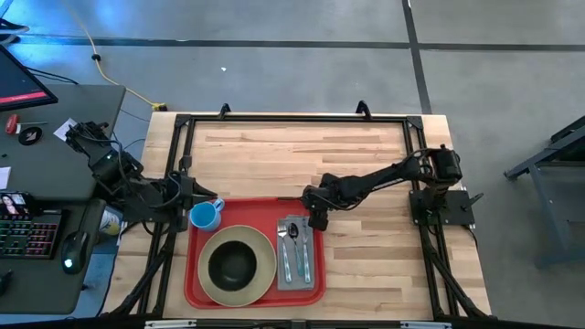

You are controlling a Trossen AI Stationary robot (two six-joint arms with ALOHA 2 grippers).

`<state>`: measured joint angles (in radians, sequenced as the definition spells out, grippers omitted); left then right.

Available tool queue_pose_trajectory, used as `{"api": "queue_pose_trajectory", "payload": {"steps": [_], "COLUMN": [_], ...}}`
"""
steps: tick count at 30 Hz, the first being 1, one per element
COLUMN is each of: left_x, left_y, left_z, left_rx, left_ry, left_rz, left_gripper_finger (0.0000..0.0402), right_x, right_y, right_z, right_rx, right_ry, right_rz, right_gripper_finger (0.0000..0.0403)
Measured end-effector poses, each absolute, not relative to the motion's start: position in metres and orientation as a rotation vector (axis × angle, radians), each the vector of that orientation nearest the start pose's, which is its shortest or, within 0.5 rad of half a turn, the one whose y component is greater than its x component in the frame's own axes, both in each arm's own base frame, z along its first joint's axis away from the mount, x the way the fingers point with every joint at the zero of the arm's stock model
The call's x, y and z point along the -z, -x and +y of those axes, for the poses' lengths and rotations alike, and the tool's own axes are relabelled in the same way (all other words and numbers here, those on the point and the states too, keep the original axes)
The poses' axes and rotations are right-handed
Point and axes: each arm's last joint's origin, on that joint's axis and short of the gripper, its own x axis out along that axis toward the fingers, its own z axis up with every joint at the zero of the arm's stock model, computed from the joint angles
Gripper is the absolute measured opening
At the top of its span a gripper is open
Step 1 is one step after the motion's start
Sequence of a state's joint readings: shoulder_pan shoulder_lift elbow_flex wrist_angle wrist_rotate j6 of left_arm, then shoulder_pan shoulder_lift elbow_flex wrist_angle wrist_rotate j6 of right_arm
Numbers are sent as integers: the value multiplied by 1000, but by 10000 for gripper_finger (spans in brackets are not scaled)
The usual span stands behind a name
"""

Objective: Set up tray
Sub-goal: Move the red serving tray to the middle of the table

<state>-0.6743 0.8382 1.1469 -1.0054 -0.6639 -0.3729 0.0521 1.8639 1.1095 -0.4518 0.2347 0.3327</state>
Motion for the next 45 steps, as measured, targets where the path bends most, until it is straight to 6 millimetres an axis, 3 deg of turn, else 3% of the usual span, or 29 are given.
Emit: {"api": "queue_pose_trajectory", "payload": {"steps": [9, 20, 30, 38, 45], "left_x": [-364, -346, -339, -320, -281], "left_y": [-115, -118, -123, -149, -179], "left_z": [-69, -72, -78, -107, -146], "left_rx": [-99, -123, -47, 192, 296], "left_ry": [-104, -93, -90, -209, -243], "left_rz": [580, 620, 678, 837, 1025], "left_gripper_finger": [30, 62, 33, 53, 110], "right_x": [-140, -139, -141, -186, -235], "right_y": [-339, -325, -314, -303, -276], "right_z": [-6, -31, -56, -47, -10], "right_rx": [454, 603, 670, 633, 618], "right_ry": [-77, 20, -13, -109, -196], "right_rz": [1250, 1363, 1436, 1311, 1178], "right_gripper_finger": [201, 183, 179, 165, 169]}}
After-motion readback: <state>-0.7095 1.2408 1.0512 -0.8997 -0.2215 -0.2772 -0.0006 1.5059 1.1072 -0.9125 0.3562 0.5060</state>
